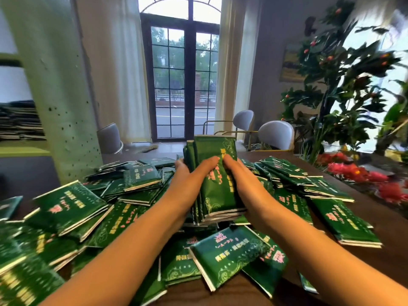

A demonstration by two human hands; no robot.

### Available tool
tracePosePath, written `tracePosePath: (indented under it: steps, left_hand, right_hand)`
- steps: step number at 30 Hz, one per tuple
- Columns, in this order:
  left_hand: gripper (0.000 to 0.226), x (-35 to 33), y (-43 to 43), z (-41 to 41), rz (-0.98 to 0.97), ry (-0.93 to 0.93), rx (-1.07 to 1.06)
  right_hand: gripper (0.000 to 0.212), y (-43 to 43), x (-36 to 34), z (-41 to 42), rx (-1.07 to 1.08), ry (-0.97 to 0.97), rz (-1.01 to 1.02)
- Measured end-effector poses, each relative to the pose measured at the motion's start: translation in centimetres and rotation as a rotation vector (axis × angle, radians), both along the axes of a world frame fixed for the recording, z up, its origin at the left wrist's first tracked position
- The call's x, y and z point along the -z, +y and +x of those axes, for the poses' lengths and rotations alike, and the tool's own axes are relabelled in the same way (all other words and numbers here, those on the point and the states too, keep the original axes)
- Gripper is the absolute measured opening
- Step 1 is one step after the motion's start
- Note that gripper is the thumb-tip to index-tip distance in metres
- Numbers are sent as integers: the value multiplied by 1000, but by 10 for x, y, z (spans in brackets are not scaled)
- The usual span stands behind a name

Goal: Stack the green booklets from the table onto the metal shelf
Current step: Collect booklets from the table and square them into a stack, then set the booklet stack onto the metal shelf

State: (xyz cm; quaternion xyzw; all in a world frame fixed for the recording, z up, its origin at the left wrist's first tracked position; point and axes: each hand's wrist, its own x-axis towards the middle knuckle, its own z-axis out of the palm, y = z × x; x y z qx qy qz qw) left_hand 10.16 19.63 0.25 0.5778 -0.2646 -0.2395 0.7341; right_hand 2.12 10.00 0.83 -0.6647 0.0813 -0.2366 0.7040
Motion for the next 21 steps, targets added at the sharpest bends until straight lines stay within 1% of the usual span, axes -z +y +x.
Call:
tracePosePath:
  steps: [1,4,6,8,10,11,13,14,15,16,18,20,21]
  left_hand:
    - [71,0,8,-1,1,8,2]
    - [46,0,36,-4,43,-14,6]
    - [32,3,54,-7,17,-11,-26]
    - [26,5,68,-13,-38,43,-77]
    - [29,7,80,-17,-96,98,-145]
    - [37,9,88,-18,-118,109,-182]
    - [68,11,104,-18,-136,112,-232]
    - [79,11,114,-17,-132,102,-247]
    - [84,12,121,-15,-118,100,-250]
    - [83,11,131,-13,-98,96,-247]
    - [69,9,152,-6,-48,67,-274]
    - [55,7,172,1,-14,47,-321]
    - [55,6,181,4,-8,59,-337]
  right_hand:
    - [30,4,1,1,-15,-1,-1]
    - [28,23,7,4,-77,-12,-42]
    - [25,38,13,8,-89,-47,-91]
    - [25,54,18,13,-66,-89,-134]
    - [26,72,21,18,-76,-119,-136]
    - [25,83,22,23,-106,-127,-127]
    - [26,100,23,30,-164,-111,-139]
    - [27,108,22,35,-192,-90,-148]
    - [30,113,21,38,-210,-61,-156]
    - [33,119,20,42,-228,-31,-157]
    - [40,132,16,49,-292,37,-120]
    - [40,142,15,55,-389,98,-46]
    - [41,148,13,56,-434,120,-10]
